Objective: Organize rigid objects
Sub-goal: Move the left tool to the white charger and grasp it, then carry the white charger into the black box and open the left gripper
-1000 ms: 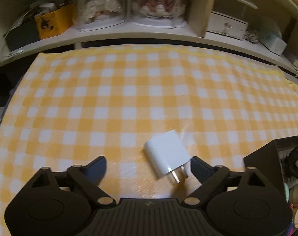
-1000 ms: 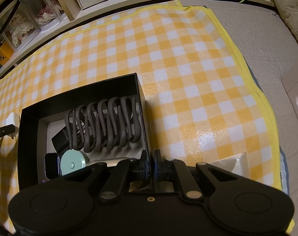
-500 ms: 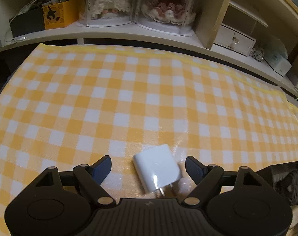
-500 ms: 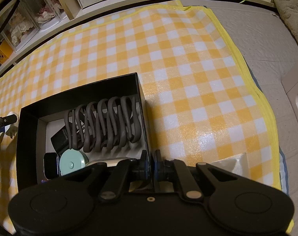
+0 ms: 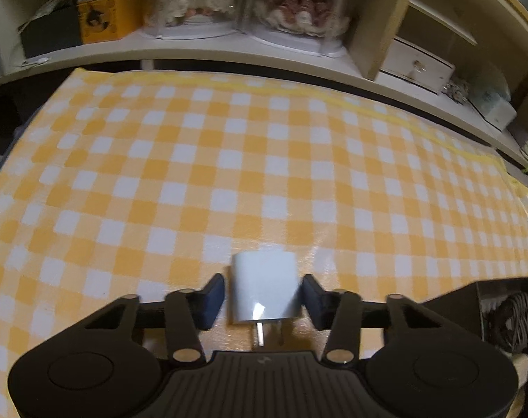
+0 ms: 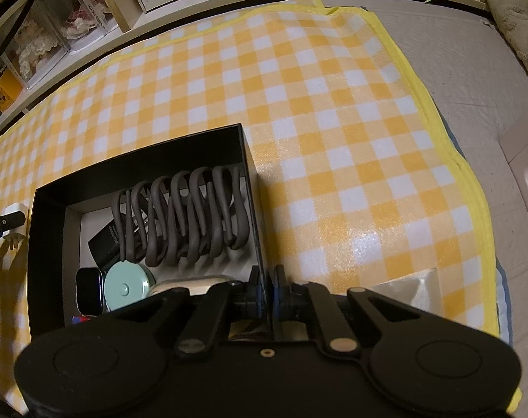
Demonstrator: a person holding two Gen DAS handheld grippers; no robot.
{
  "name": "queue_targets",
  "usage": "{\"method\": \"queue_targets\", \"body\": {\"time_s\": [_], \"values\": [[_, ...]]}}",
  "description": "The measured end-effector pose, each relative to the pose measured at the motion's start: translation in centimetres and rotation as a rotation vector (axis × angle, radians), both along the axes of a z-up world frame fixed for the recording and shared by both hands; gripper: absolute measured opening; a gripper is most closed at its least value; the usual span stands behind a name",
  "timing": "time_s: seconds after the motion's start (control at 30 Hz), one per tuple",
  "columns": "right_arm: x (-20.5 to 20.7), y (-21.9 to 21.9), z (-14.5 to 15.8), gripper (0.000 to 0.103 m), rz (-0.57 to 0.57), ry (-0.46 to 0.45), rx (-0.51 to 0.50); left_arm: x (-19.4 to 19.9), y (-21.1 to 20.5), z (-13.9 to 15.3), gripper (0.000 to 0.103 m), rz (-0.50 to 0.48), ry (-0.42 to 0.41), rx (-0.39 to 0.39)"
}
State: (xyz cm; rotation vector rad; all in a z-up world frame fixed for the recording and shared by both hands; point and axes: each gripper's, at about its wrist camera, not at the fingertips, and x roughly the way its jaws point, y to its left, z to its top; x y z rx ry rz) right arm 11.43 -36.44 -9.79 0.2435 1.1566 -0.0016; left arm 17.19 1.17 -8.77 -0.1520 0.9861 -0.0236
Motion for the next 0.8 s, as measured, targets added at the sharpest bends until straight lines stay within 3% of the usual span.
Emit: {"method": "queue_targets", "body": {"time_s": [0.17, 0.33, 0.57, 0.8], "values": [[-0.1, -0.1, 0.0, 0.007, -0.001, 0.0, 0.002, -0.3, -0.1, 0.3, 0.045, -0.008, -0.003, -0.024], [0.0, 0.0, 0.0, 0.006, 0.001, 0.0, -0.002, -1.4, -1.4, 2.5, 0.045, -0.067, -0.07, -0.074], [0.0, 0.1, 0.0, 0.006, 0.001, 0.001, -0.003, -3.9, -4.7, 5.9, 0.045, -0.22, -0.18, -0.166], [0.1, 0.1, 0.0, 0.006, 0.002, 0.0, -0.002, -5.3, -9.7, 6.6, 0.045, -0.421, -0.198, -0.175]]}}
